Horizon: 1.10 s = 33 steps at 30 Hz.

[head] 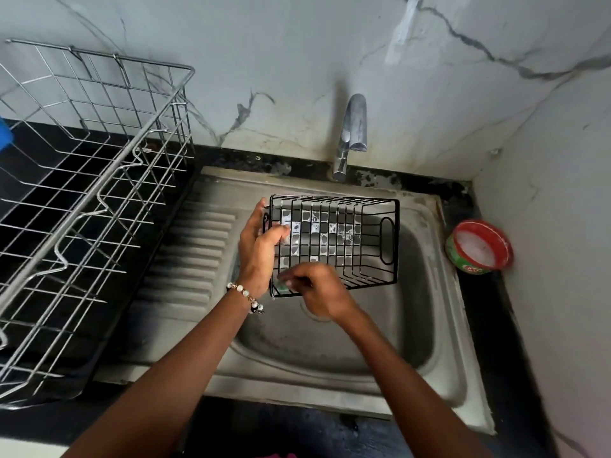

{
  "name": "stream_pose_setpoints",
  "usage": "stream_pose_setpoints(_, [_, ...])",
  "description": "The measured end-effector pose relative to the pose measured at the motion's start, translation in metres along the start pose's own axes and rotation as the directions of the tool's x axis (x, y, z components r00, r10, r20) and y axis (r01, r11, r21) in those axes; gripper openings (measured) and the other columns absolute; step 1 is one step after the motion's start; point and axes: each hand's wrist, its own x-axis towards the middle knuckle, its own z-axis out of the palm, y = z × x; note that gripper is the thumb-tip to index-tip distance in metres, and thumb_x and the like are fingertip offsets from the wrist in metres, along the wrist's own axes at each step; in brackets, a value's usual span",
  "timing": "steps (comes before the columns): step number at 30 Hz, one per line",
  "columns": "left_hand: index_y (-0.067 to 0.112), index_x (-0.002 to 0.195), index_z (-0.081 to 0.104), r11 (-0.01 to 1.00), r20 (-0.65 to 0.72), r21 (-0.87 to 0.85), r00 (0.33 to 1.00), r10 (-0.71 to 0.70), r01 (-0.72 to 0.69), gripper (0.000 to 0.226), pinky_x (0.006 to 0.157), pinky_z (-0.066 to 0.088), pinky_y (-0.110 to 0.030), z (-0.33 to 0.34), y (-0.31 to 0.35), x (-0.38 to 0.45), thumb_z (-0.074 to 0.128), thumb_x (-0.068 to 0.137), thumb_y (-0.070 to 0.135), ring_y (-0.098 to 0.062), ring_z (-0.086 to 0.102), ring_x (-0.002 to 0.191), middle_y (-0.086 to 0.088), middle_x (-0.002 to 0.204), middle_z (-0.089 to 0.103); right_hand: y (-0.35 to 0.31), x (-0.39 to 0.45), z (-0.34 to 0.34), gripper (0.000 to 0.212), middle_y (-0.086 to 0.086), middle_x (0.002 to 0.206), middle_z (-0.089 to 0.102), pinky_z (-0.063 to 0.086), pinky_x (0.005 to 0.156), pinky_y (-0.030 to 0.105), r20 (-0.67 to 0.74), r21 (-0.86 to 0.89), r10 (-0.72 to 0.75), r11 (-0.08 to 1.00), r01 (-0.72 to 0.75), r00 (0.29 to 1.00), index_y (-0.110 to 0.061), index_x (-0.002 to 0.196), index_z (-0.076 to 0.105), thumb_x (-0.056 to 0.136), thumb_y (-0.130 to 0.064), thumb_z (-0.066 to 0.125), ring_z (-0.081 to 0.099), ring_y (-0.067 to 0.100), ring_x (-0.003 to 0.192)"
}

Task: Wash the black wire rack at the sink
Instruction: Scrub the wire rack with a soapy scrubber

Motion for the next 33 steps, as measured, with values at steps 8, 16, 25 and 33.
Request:
stream_pose_setpoints(8, [0.032,0.135,0.053,0.98,0.009,0.159,0.993,-0.119,0.116,0.074,0.072,0.053,-0.036,-0.004,0.021,0.008,0.067,0.062,0.032,-0.022,0.065,0.091,0.003,0.103,0.072,0.089,0.022,-0.08,0.029,0.024,0.121,0.06,0.041,0.09,0.03,0.176,-0.767,0.255,0.64,-0.03,0.951,0.006,0.117,0.061,0.093,0.0,0.046,0.055,0.033,0.112])
stream_pose_setpoints(16, [0.025,0.137,0.052,0.969,0.046,0.211,0.989,-0.142,0.129,0.073,0.078,0.056,-0.046,0.005,0.048,0.015,0.061,0.064,0.026,-0.021,0.057,0.085,-0.009,0.087,0.067,0.091,0.047,-0.101,0.03,0.02,0.095,0.067,0.055,0.075,0.033,0.044,-0.938,0.002,0.345,0.04,0.999,0.003,0.088,0.071,0.059,-0.002,0.079,0.063,0.034,0.093])
stream_pose_setpoints(25, [0.039,0.132,0.054,0.938,0.069,0.345,0.995,-0.069,0.041,0.083,0.079,0.059,-0.038,0.007,0.054,0.016,0.064,0.05,0.039,-0.018,0.061,0.106,-0.001,0.127,0.063,0.1,0.026,-0.054,0.022,0.017,0.104,0.063,0.049,0.086,0.034,0.364,-0.814,0.284,0.56,0.155,0.887,0.002,0.101,0.067,0.087,0.001,0.05,0.061,0.03,0.103])
stream_pose_setpoints(33, [0.025,0.137,0.052,0.912,0.099,0.409,0.991,-0.086,0.038,0.081,0.075,0.06,-0.04,0.002,0.059,0.019,0.06,0.057,0.032,-0.024,0.062,0.104,-0.009,0.119,0.065,0.086,0.034,-0.105,0.024,0.008,0.11,0.068,0.039,0.102,0.03,0.31,-0.945,0.011,0.115,0.307,0.951,-0.012,0.101,0.073,0.078,-0.016,0.066,0.06,0.021,0.111])
